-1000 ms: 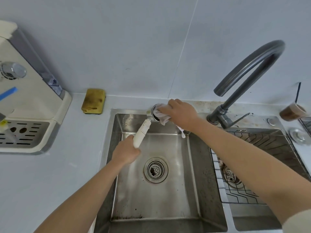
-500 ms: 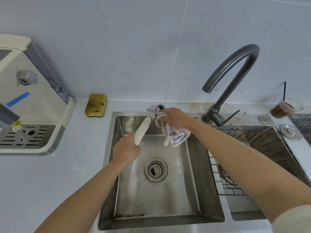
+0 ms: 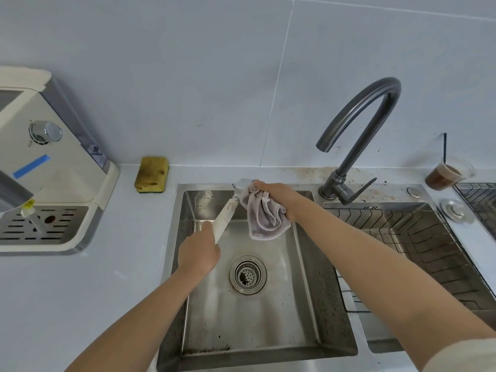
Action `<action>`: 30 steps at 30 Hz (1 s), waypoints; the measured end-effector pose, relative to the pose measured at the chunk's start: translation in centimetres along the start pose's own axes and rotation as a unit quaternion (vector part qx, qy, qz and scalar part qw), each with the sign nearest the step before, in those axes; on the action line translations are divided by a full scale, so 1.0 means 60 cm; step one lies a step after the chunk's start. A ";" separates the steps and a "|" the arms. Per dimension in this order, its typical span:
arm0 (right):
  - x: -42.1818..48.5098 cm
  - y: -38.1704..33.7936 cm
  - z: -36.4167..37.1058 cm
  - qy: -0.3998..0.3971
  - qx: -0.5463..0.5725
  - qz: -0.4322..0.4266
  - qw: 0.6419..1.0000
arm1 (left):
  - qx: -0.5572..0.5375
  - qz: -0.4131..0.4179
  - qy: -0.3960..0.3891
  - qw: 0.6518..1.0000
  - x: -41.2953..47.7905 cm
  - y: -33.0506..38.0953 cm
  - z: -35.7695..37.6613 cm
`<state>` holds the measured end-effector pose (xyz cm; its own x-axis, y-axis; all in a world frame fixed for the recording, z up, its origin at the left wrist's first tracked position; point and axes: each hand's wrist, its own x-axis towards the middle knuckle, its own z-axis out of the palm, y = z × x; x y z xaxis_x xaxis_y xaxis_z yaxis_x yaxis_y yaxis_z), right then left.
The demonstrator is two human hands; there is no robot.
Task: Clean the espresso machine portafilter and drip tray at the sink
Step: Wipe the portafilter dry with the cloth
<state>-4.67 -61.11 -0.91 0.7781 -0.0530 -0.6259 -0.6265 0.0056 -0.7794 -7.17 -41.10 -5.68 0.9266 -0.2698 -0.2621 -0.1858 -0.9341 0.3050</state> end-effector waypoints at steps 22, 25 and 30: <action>-0.027 -0.038 -0.058 -0.011 -0.822 -0.391 0.414 | -0.190 0.016 -0.393 0.900 0.066 -0.029 -0.113; -0.027 -0.031 -0.051 -0.049 -0.868 -0.312 0.382 | -0.174 0.011 -0.400 0.900 0.063 -0.035 -0.110; -0.027 -0.026 -0.047 -0.059 -0.860 -0.398 0.315 | -0.190 -0.001 -0.398 0.897 0.060 -0.049 -0.106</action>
<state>-5.07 -63.85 1.41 0.6530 0.6828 -0.3277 0.7490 -0.5179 0.4134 -1.22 -37.82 -1.67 0.3715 -0.4921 -0.7873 0.0804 -0.8278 0.5553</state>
